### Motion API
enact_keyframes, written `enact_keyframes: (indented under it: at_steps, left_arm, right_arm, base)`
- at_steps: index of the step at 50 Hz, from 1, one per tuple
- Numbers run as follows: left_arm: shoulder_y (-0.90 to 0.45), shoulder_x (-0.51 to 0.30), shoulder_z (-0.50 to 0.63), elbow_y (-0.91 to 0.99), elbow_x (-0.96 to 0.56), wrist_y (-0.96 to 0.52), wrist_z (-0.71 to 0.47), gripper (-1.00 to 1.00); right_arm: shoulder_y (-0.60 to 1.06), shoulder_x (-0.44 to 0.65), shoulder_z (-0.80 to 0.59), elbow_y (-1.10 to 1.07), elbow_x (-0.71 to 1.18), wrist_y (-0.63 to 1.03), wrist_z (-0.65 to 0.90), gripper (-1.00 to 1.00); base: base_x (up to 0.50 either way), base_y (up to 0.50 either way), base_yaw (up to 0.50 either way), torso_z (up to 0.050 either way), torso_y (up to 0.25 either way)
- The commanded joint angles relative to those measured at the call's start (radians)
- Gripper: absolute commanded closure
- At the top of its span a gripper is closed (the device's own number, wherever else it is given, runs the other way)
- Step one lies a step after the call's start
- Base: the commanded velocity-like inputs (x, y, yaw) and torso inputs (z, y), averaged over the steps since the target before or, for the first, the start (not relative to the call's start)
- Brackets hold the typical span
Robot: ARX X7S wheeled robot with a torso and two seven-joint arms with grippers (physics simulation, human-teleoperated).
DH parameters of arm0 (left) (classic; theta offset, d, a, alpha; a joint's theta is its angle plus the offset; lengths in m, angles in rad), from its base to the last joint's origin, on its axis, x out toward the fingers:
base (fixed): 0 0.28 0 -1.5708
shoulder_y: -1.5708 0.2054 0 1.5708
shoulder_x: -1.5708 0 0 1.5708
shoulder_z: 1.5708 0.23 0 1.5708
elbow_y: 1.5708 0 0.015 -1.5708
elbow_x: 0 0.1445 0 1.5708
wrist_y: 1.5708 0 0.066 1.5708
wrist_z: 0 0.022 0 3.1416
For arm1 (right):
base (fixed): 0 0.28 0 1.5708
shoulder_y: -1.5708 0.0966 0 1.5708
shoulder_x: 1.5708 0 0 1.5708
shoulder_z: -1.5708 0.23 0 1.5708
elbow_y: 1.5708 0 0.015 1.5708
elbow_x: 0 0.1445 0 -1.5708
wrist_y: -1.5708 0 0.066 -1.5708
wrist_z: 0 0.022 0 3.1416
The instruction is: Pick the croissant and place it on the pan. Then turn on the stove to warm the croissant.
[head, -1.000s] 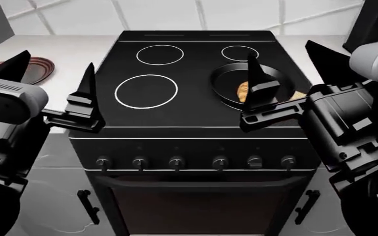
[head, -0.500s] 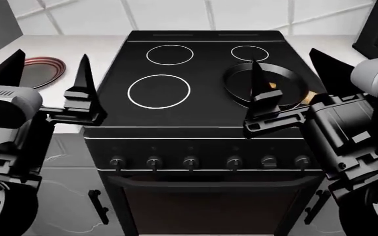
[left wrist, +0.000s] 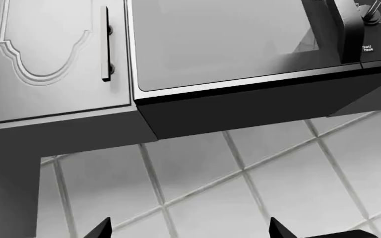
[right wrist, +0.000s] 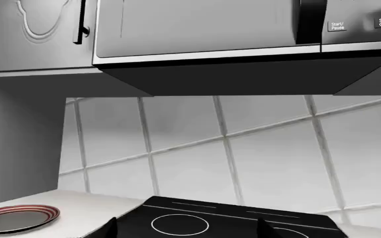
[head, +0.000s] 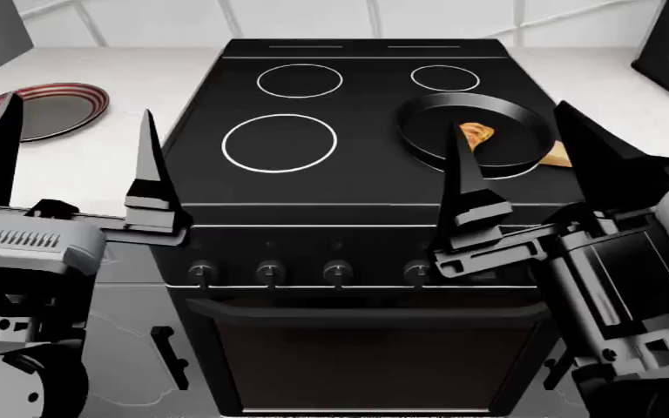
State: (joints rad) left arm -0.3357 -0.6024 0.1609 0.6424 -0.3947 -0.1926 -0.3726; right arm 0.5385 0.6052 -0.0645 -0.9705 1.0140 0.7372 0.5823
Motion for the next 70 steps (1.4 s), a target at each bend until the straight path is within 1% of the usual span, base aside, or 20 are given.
enact_keyframes:
  at_steps: [1,2,3,5,10,15,19,25,35,70]
  left_arm:
    - [0.073,0.010,0.011,-0.043,0.133,0.135,-0.008,-1.00]
    - [0.080,0.012,0.010,-0.052,0.141,0.153,-0.008,-1.00]
    - [0.088,0.022,0.010,-0.081,0.159,0.216,-0.001,-1.00]
    - [0.095,0.039,0.019,-0.129,0.159,0.266,0.011,-1.00]
    - [0.104,0.059,0.037,-0.195,0.178,0.330,0.025,-1.00]
    - [0.110,0.087,0.040,-0.280,0.197,0.411,0.026,-1.00]
    - [0.112,0.092,0.043,-0.306,0.204,0.437,0.030,-1.00]
    - [0.107,0.098,0.053,-0.347,0.204,0.439,0.037,-1.00]
    - [0.101,0.105,0.076,-0.379,0.211,0.433,0.050,-1.00]
    - [0.098,0.107,0.085,-0.410,0.222,0.439,0.045,-1.00]
  right_arm:
    - [-0.134,-0.036,0.006,-0.035,-0.115,-0.132,-0.062,-1.00]
    - [-0.149,-0.040,0.007,-0.033,-0.132,-0.142,-0.061,-1.00]
    - [-0.167,-0.046,0.013,-0.028,-0.143,-0.156,-0.060,-1.00]
    - [-0.195,-0.053,0.017,-0.019,-0.164,-0.174,-0.059,-1.00]
    - [-0.230,-0.060,-0.006,-0.003,-0.221,-0.196,-0.074,-1.00]
    - [-0.236,-0.072,0.005,0.025,-0.200,-0.200,-0.058,-1.00]
    - [-0.241,-0.075,-0.013,0.040,-0.219,-0.202,-0.066,-1.00]
    - [-0.257,-0.072,-0.076,0.069,-0.327,-0.223,-0.101,-1.00]
    - [-0.274,-0.056,-0.142,0.078,-0.489,-0.283,-0.128,-1.00]
    - [-0.279,-0.037,-0.170,0.106,-0.489,-0.236,-0.109,-1.00]
  base:
    - [0.00,0.00,0.00,-0.050,0.006]
    - [0.00,0.00,0.00,-0.050,0.004]
    - [0.00,0.00,0.00,-0.050,0.006]
    - [0.00,0.00,0.00,-0.050,0.006]
    - [0.00,0.00,0.00,-0.050,0.006]
    - [0.00,0.00,0.00,-0.050,0.007]
    - [0.00,0.00,0.00,-0.050,0.005]
    - [0.00,0.00,0.00,-0.050,0.007]
    - [0.00,0.00,0.00,-0.050,0.006]
    - [0.00,0.00,0.00,-0.050,0.007]
